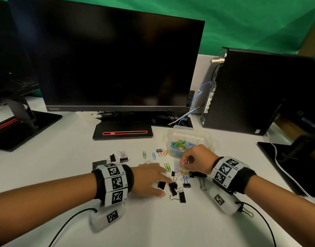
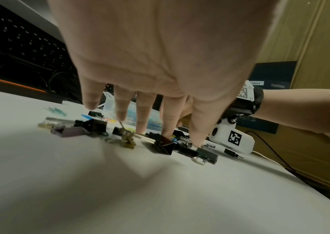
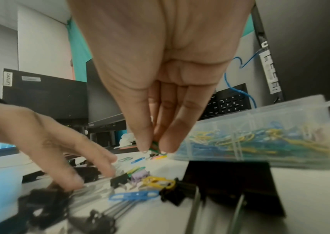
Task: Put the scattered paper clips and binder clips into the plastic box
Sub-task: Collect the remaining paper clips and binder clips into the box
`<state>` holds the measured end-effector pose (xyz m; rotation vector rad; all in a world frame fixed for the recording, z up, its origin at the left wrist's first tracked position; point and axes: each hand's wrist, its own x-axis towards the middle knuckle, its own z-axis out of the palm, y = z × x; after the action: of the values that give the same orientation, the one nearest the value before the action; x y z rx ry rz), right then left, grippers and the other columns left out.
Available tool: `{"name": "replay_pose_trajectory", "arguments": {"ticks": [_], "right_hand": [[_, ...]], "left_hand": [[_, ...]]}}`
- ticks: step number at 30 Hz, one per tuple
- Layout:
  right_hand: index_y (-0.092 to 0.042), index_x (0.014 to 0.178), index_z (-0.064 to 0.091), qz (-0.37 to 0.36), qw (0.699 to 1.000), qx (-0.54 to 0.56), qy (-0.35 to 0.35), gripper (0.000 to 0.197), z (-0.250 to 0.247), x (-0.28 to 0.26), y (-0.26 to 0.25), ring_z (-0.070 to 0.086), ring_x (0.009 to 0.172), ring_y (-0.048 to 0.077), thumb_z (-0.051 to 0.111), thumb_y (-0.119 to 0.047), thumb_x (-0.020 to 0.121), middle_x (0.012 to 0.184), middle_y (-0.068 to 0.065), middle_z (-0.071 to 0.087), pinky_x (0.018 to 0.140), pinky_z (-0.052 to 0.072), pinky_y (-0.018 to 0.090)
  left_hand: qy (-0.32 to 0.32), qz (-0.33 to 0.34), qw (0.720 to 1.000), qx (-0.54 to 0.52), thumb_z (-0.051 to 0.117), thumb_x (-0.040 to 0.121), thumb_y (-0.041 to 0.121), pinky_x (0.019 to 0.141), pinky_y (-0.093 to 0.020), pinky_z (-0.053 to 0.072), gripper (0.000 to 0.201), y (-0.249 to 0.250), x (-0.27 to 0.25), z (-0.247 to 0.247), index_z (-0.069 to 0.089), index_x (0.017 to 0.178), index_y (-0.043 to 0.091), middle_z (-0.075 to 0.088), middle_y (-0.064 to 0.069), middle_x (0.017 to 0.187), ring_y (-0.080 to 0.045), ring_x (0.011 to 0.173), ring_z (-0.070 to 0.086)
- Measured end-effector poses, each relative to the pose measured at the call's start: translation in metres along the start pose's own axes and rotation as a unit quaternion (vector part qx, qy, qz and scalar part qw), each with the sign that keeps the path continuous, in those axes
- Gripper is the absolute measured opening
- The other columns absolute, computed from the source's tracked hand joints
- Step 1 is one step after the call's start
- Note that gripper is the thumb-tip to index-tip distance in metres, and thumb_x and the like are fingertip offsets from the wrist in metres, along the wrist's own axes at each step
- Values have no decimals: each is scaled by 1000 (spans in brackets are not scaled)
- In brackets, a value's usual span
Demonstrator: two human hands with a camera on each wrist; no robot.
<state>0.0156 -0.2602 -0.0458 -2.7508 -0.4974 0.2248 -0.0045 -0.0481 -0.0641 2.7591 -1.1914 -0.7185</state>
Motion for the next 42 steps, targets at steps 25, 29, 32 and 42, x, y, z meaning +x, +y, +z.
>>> {"name": "replay_pose_trajectory", "arguments": {"ticks": [25, 29, 32, 42], "right_hand": [[-11, 92, 74, 9, 996, -11, -90, 18, 3, 4, 6, 51, 61, -3, 75, -16, 75, 93, 3, 73, 54, 35, -1], [-10, 92, 74, 9, 996, -8, -86, 16, 4, 6, 6, 54, 70, 4, 73, -14, 77, 93, 4, 73, 59, 37, 4], [-11, 91, 74, 11, 997, -4, -70, 15, 4, 7, 7, 50, 64, -2, 73, -14, 76, 84, -1, 69, 58, 36, 3], [-15, 79, 69, 70, 993, 93, 2, 11, -25, 13, 20, 59, 53, 1, 74, -6, 76, 68, -8, 65, 59, 52, 15]], "left_hand": [[82, -36, 996, -25, 60, 87, 10, 76, -20, 39, 19, -7, 66, -35, 68, 104, 10, 68, -7, 109, -18, 88, 59], [58, -51, 996, -32, 56, 90, 9, 83, -23, 42, 21, -4, 66, -36, 67, 108, 5, 67, -9, 114, -21, 99, 60], [54, -65, 995, -44, 53, 91, 7, 89, -25, 45, 23, -3, 64, -35, 67, 109, 3, 68, -9, 115, -19, 97, 60], [55, -86, 992, -74, 58, 89, 15, 82, -22, 42, 21, -9, 62, -32, 67, 107, 7, 68, -8, 113, -15, 87, 55]]}}
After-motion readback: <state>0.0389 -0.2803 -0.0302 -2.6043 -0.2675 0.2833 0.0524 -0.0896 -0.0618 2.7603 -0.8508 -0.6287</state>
